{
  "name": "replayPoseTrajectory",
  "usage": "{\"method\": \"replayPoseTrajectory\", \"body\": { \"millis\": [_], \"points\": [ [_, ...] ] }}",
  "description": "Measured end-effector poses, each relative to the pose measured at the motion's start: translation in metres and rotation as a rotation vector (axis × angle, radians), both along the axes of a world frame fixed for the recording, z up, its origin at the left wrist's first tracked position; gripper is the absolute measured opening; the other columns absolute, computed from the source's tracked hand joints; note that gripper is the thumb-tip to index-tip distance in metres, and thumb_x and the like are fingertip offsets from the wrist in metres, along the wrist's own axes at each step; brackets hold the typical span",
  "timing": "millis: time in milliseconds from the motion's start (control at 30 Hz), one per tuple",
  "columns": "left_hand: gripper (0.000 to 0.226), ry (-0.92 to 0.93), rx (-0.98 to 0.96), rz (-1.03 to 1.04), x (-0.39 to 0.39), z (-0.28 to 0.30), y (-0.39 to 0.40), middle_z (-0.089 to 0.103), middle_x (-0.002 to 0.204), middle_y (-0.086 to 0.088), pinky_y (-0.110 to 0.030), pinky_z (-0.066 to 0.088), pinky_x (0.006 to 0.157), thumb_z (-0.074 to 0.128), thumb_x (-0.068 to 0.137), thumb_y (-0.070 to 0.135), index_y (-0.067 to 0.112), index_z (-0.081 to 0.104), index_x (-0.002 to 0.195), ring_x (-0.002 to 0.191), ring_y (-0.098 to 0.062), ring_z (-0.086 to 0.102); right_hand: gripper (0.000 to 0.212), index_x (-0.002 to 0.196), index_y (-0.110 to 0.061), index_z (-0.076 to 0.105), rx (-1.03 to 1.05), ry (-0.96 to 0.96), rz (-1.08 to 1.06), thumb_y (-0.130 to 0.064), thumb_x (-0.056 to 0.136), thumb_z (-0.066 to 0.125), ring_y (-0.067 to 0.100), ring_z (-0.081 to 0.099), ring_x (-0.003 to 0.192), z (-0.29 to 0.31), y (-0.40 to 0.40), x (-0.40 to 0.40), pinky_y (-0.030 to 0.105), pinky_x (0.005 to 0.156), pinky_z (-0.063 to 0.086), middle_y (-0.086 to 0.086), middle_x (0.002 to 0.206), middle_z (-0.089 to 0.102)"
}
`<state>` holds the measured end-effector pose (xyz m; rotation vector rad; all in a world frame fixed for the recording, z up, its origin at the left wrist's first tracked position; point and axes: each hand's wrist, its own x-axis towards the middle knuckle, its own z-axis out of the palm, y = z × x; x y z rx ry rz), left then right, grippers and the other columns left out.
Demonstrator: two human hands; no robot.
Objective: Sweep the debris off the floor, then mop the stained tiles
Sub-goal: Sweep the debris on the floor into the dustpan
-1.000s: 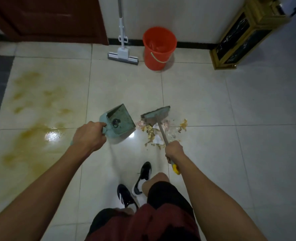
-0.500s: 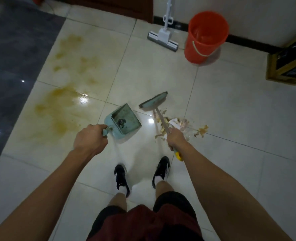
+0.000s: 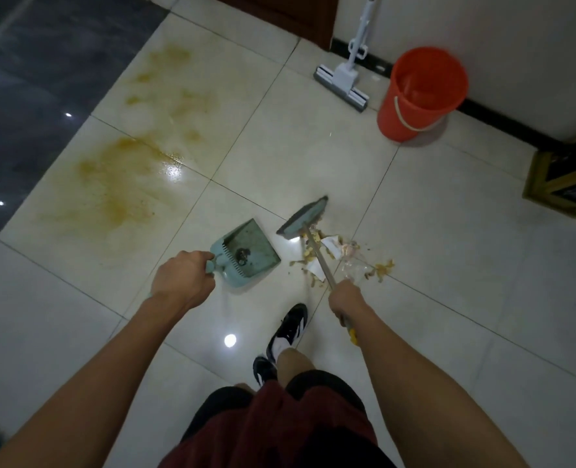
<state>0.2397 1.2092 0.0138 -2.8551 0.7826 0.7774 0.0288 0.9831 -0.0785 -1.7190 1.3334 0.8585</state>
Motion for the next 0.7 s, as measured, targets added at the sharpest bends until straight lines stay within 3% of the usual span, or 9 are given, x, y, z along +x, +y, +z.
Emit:
{"method": "replayPoseTrajectory", "body": {
  "millis": [100, 200, 367, 533, 600, 633, 700],
  "points": [
    [0.040, 0.005, -0.022, 0.019, -0.020, 0.000, 0.012, 0.069, 0.097, -0.005, -0.033, 0.053, 0.071, 0.058, 0.087, 0.028, 0.034, 0.066, 0.125, 0.081, -0.027, 0.064, 0.035, 0.129, 0.005, 0.054, 0.027, -0.037, -0.080, -0.005, 0.098, 0.042, 0.041, 0.061, 0.113, 0.003, 0.015, -0.027, 0.036, 0.077, 0.049, 0.026, 0.126, 0.060],
    [0.039, 0.007, -0.060, 0.036, -0.043, 0.000, 0.029, 0.069, 0.094, -0.005, -0.034, 0.055, 0.070, 0.057, 0.087, 0.027, 0.033, 0.067, 0.125, 0.078, -0.027, 0.064, 0.035, 0.130, 0.005, 0.054, 0.014, -0.015, -0.072, -0.005, 0.098, 0.042, 0.041, 0.061, 0.116, 0.008, 0.031, -0.051, 0.040, 0.085, 0.051, 0.026, 0.127, 0.060],
    [0.042, -0.007, -0.083, 0.064, -0.084, 0.002, 0.061, 0.068, 0.095, -0.006, -0.036, 0.057, 0.072, 0.056, 0.088, 0.028, 0.034, 0.064, 0.128, 0.080, -0.028, 0.065, 0.035, 0.128, 0.004, 0.057, 0.039, 0.011, -0.060, -0.006, 0.096, 0.045, 0.038, 0.065, 0.111, 0.018, 0.049, -0.096, 0.034, 0.070, 0.050, 0.024, 0.124, 0.063],
    [0.041, -0.019, -0.099, 0.093, -0.120, 0.005, 0.085, 0.068, 0.093, -0.006, -0.036, 0.057, 0.070, 0.056, 0.087, 0.026, 0.032, 0.066, 0.127, 0.078, -0.028, 0.064, 0.024, 0.113, 0.008, 0.065, -0.013, 0.012, 0.031, -0.003, 0.094, 0.055, 0.032, 0.068, 0.080, 0.029, 0.056, -0.132, 0.028, 0.049, 0.058, 0.025, 0.108, 0.071],
    [0.040, -0.033, -0.090, 0.106, -0.133, 0.007, 0.091, 0.068, 0.092, -0.006, -0.035, 0.056, 0.068, 0.056, 0.086, 0.026, 0.033, 0.067, 0.124, 0.077, -0.028, 0.064, 0.020, 0.107, 0.006, 0.065, -0.063, -0.027, 0.061, 0.001, 0.094, 0.051, 0.033, 0.066, 0.070, 0.032, 0.055, -0.143, 0.026, 0.039, 0.052, 0.024, 0.103, 0.071],
    [0.040, -0.035, -0.087, 0.119, -0.140, 0.008, 0.093, 0.068, 0.092, -0.006, -0.035, 0.056, 0.068, 0.057, 0.086, 0.026, 0.033, 0.067, 0.124, 0.077, -0.028, 0.065, 0.026, 0.112, 0.003, 0.065, -0.080, -0.061, 0.065, 0.000, 0.095, 0.046, 0.033, 0.065, 0.070, 0.032, 0.053, -0.147, 0.026, 0.039, 0.050, 0.023, 0.102, 0.069],
    [0.040, -0.030, -0.079, 0.150, -0.154, 0.009, 0.095, 0.068, 0.092, -0.005, -0.034, 0.056, 0.067, 0.056, 0.085, 0.026, 0.033, 0.067, 0.123, 0.076, -0.027, 0.064, 0.033, 0.122, 0.001, 0.063, -0.095, -0.118, 0.097, -0.006, 0.097, 0.042, 0.036, 0.068, 0.080, 0.033, 0.047, -0.149, 0.034, 0.054, 0.057, 0.022, 0.103, 0.067]
  ]
}}
